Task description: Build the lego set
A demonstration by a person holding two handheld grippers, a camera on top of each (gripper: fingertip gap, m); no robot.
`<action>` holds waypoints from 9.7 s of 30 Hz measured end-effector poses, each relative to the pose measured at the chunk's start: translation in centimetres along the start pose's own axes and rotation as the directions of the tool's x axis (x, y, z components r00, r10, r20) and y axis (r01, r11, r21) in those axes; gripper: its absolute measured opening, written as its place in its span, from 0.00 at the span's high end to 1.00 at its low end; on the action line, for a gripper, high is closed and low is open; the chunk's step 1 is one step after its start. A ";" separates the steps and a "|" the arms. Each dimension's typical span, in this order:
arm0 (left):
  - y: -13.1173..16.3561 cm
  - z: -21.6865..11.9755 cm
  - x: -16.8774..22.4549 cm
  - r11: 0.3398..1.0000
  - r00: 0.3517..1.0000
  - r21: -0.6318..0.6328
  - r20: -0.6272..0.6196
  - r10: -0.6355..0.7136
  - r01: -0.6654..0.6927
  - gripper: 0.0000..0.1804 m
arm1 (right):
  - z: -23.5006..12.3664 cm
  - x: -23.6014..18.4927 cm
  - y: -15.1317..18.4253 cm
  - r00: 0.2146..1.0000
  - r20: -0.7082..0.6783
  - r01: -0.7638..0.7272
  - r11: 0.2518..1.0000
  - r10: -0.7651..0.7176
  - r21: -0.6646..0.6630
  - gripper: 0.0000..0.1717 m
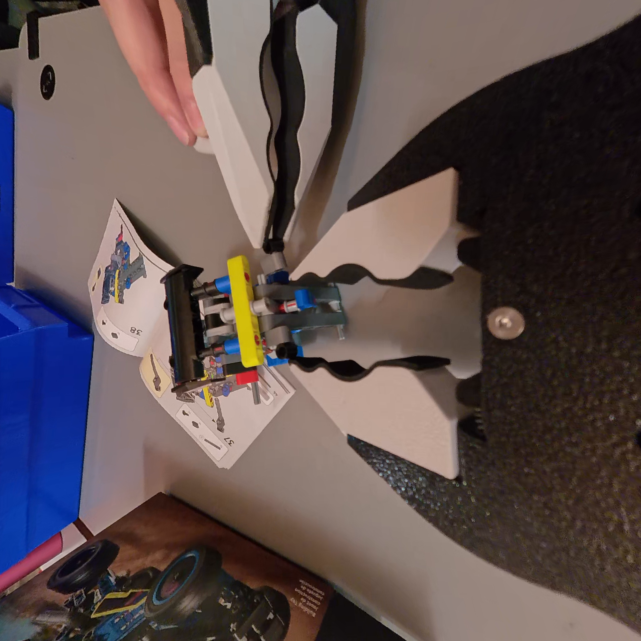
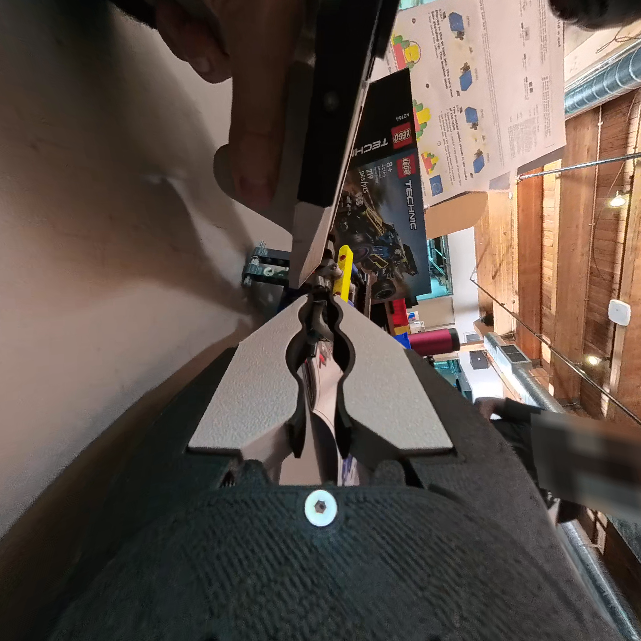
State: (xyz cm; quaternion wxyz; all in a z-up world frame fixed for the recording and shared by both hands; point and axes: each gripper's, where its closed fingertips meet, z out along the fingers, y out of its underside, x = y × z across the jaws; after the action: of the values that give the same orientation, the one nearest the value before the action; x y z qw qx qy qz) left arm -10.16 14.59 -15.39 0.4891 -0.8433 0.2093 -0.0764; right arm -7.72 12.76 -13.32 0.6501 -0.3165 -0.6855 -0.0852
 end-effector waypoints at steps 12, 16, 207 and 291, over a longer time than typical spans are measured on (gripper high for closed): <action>-1.1 -1.5 -0.1 0.998 1.000 0.064 -0.029 0.005 -0.003 0.71 | -0.5 1.2 0.8 0.989 -0.088 0.117 0.993 -0.119 -0.035 0.97; -2.8 -3.0 1.9 0.990 0.998 0.130 -0.026 0.062 -0.058 0.79 | -1.3 2.6 0.9 0.977 -0.164 0.134 0.991 -0.135 -0.016 0.97; 0.2 -1.0 -0.3 0.993 0.983 -0.007 -0.142 0.115 -0.117 0.82 | -0.5 -0.4 2.4 0.469 0.712 -0.715 0.698 0.522 -0.042 0.97; -1.2 1.5 -0.2 0.984 0.963 -0.016 0.200 0.179 -0.179 0.79 | 0.9 -0.5 2.9 0.824 0.467 -0.378 0.925 0.320 0.033 0.98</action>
State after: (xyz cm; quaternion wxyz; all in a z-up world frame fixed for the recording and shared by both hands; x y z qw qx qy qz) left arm -9.48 16.37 -15.13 0.5134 -0.8239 0.2341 0.0534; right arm -6.93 15.38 -14.74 0.4950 -0.4067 -0.7522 0.1540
